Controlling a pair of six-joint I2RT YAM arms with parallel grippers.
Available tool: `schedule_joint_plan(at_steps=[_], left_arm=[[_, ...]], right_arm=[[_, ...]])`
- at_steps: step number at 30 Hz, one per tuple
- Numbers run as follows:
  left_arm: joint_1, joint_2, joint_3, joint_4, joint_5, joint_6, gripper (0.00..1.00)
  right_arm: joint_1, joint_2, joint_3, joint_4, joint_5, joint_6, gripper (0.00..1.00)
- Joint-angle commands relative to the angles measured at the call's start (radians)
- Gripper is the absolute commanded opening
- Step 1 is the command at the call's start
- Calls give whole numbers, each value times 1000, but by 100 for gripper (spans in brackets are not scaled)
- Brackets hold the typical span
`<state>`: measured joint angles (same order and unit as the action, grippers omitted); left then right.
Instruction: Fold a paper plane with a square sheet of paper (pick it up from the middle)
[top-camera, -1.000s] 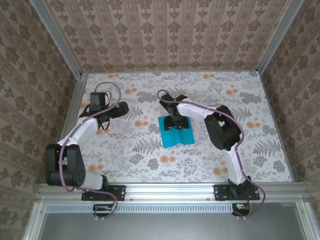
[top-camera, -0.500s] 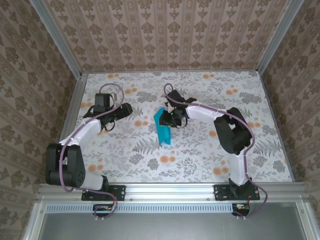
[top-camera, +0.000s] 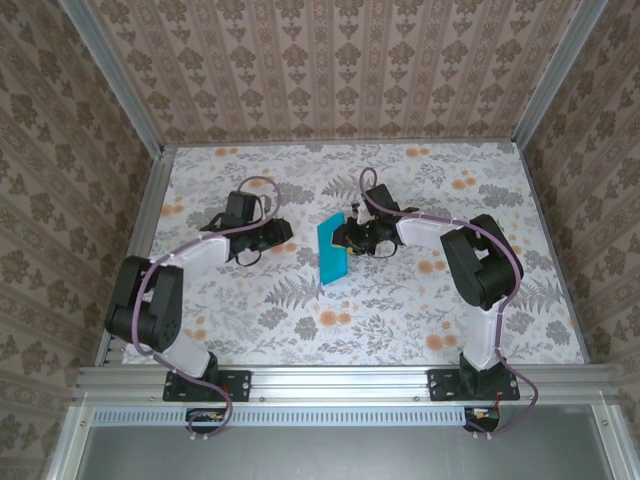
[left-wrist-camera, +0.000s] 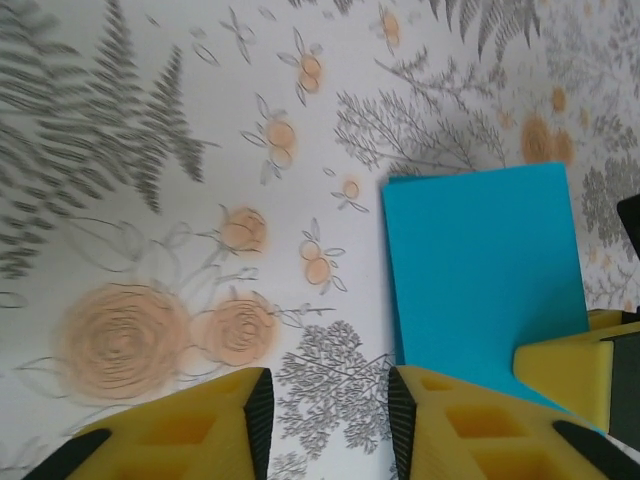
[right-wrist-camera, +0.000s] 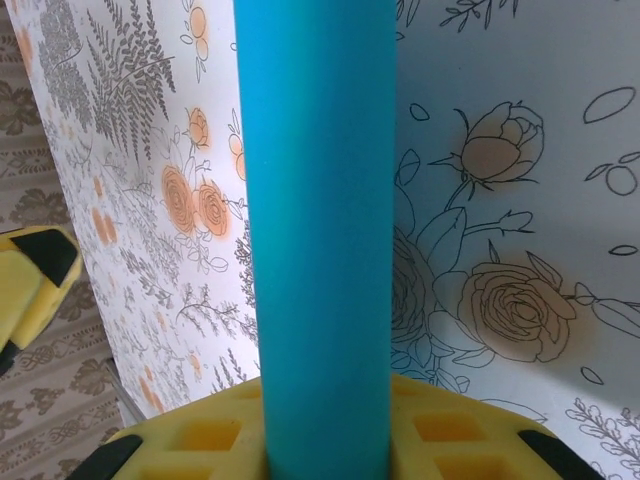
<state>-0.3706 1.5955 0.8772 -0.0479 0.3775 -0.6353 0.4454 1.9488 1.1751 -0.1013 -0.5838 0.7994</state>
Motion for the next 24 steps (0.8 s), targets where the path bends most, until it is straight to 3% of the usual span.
schedule_joint_plan(at_steps=[1, 10, 24], left_arm=[[-42, 47, 56, 54, 33, -43, 35], [-151, 200, 174, 69, 61, -73, 22], [-192, 359, 294, -36, 28, -73, 7]], right_arm=[[-8, 19, -24, 2, 13, -41, 26], [-17, 44, -32, -18, 45, -68, 24], [-18, 50, -23, -53, 70, -74, 24]])
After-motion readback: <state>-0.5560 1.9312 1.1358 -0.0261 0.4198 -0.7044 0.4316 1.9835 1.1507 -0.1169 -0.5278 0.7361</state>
